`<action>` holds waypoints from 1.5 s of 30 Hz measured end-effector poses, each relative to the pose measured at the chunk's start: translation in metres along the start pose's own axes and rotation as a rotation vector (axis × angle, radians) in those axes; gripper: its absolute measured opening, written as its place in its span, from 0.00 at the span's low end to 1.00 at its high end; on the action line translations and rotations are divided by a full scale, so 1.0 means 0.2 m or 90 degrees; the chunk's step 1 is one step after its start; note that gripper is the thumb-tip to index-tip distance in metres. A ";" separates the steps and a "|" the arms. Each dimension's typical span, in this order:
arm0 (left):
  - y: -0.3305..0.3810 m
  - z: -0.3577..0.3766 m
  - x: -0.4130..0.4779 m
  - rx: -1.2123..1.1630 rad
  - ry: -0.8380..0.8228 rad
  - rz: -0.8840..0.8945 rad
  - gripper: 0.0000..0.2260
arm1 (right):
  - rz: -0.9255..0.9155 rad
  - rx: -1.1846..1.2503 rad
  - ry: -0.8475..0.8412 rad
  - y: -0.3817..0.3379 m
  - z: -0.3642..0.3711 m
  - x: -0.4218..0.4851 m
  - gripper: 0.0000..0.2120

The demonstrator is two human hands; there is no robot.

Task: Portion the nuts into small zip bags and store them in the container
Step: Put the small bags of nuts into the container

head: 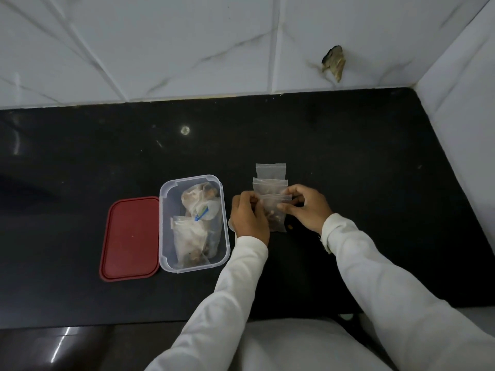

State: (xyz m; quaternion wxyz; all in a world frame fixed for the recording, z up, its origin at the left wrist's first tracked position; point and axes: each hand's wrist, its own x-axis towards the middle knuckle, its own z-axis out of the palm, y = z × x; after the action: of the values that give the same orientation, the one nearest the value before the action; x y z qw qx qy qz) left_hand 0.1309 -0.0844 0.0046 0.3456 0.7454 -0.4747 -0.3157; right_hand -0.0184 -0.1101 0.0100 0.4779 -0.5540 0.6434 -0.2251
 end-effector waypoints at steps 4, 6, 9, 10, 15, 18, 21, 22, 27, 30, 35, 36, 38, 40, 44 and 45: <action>-0.01 0.00 0.01 0.001 -0.012 0.060 0.06 | -0.007 -0.021 0.009 0.01 0.01 -0.01 0.07; -0.01 0.00 0.02 -0.002 -0.039 0.058 0.06 | 0.000 -0.012 0.007 0.01 0.01 -0.02 0.07; -0.01 0.00 0.03 -0.037 -0.071 0.012 0.06 | 0.014 -0.009 0.003 0.03 0.02 -0.03 0.07; -0.01 0.00 0.03 -0.050 -0.073 0.009 0.06 | 0.013 -0.010 0.004 0.03 0.03 -0.03 0.07; 0.03 -0.02 0.01 -0.113 -0.074 -0.006 0.04 | -0.002 0.006 0.030 0.03 0.04 -0.05 0.05; 0.06 -0.03 -0.01 -0.147 -0.060 -0.016 0.04 | -0.010 0.035 0.039 0.01 0.03 -0.07 0.06; 0.10 -0.03 -0.03 -0.223 -0.028 -0.024 0.06 | -0.018 0.054 0.058 -0.03 0.02 -0.11 0.08; 0.11 -0.04 -0.04 -0.251 -0.024 -0.028 0.06 | -0.018 0.066 0.063 -0.05 0.02 -0.12 0.09; 0.17 -0.07 -0.04 -0.328 -0.062 -0.064 0.13 | -0.025 0.177 0.093 -0.17 0.00 -0.20 0.11; 0.22 -0.11 -0.04 -0.428 -0.092 -0.147 0.14 | -0.050 0.201 0.119 -0.24 0.00 -0.23 0.12; 0.29 -0.24 -0.05 -0.518 -0.110 -0.166 0.09 | -0.067 0.246 0.100 -0.36 0.03 -0.27 0.12; 0.30 -0.27 -0.05 -0.511 -0.103 -0.152 0.07 | -0.064 0.253 0.098 -0.38 0.05 -0.28 0.13; 0.31 -0.33 -0.05 -0.492 -0.075 -0.124 0.03 | -0.064 0.275 0.084 -0.43 0.08 -0.30 0.13; 0.30 -0.40 -0.06 -0.463 -0.028 -0.095 0.02 | -0.069 0.306 0.049 -0.48 0.12 -0.33 0.15; 0.24 -0.52 -0.07 -0.423 0.008 -0.085 0.03 | -0.076 0.275 0.056 -0.55 0.28 -0.36 0.11; 0.22 -0.55 -0.07 -0.426 0.012 -0.096 0.04 | -0.078 0.255 0.083 -0.56 0.32 -0.36 0.10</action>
State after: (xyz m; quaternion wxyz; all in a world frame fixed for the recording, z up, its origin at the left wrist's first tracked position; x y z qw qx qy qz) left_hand 0.1924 -0.0604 0.1040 0.5511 0.6264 -0.2851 -0.4718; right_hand 0.0881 -0.0591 0.1006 0.5211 -0.4702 0.5808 -0.4123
